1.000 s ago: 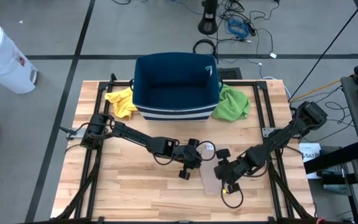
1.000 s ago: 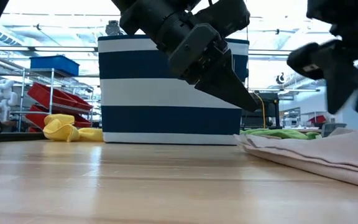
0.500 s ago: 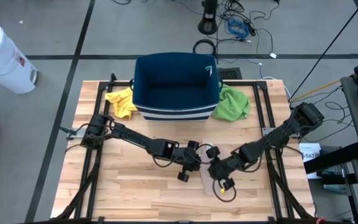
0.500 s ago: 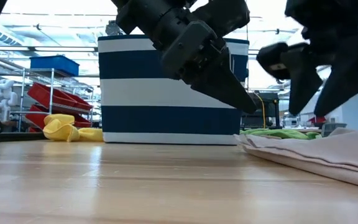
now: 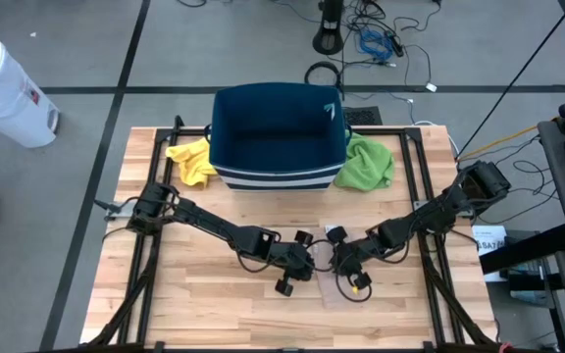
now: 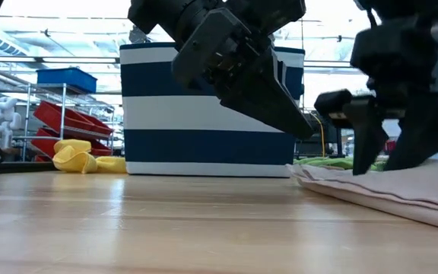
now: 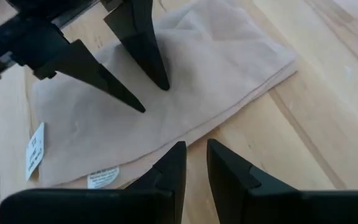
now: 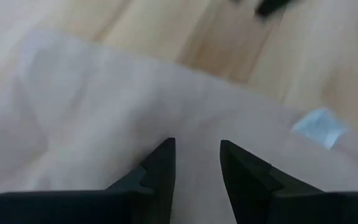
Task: Fold towel
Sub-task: Fold the brown towel
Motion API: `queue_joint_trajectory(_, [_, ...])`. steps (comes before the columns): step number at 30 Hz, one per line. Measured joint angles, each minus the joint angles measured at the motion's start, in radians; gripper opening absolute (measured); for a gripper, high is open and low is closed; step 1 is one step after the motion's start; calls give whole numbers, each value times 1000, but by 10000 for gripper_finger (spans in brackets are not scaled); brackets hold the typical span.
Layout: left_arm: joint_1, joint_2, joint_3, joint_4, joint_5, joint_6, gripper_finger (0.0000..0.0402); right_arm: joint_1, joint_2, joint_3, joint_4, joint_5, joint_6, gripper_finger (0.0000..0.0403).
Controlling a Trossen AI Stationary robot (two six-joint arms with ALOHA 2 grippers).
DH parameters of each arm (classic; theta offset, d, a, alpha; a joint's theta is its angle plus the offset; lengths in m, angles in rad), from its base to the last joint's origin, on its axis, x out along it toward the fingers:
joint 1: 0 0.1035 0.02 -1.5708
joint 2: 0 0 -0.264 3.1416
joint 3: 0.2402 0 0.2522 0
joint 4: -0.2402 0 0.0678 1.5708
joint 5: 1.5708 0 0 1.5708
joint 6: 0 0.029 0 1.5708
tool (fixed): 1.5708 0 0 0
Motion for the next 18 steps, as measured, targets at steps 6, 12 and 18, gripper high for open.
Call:
queue_joint_trajectory(6, [2, 0, 0, -8, 0, -4, 71, -16, -3, -32, -62, -34, 84, 114])
queue_joint_trajectory(12, [2, 0, 0, -8, 0, -4, 71, -15, -18, -29, -227, -50, 203, 114])
queue_joint_trajectory(18, [2, 0, 0, -15, 0, -3, 71, -7, -58, -28, -369, -111, 279, 114])
